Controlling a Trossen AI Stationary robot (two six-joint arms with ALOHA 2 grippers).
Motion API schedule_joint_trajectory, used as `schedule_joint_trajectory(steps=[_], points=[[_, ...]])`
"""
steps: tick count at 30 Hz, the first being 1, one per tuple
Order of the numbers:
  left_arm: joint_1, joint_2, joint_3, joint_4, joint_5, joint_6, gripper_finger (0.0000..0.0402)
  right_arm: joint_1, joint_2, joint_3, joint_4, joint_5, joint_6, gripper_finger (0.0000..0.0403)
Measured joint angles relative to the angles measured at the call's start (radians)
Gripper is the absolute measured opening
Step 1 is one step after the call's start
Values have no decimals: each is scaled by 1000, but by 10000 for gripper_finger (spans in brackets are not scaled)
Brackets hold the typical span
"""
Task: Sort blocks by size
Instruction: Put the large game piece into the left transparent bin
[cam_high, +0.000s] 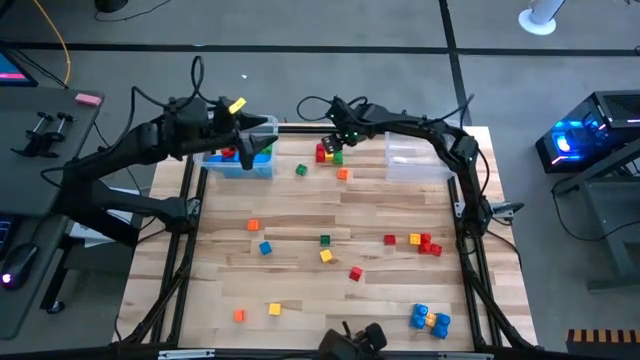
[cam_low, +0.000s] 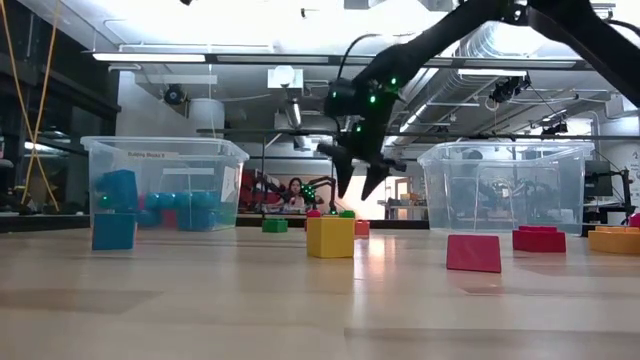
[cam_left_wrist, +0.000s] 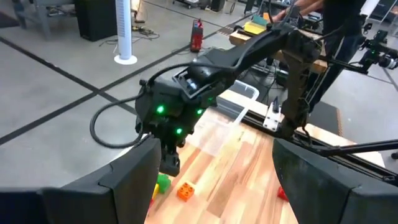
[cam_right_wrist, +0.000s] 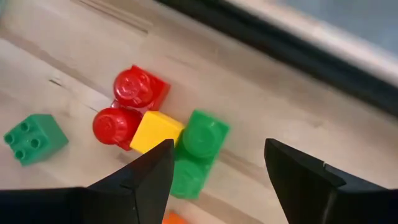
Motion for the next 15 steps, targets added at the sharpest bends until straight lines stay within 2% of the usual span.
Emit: schedule_joint_trajectory(steps=[9,15], points=[[0,-2,0,1,1,-24,296,0,67,0,28,-20,111,245],[-1,-2,0,0,1,-24,296,1,75,0,-44,63,109,245]])
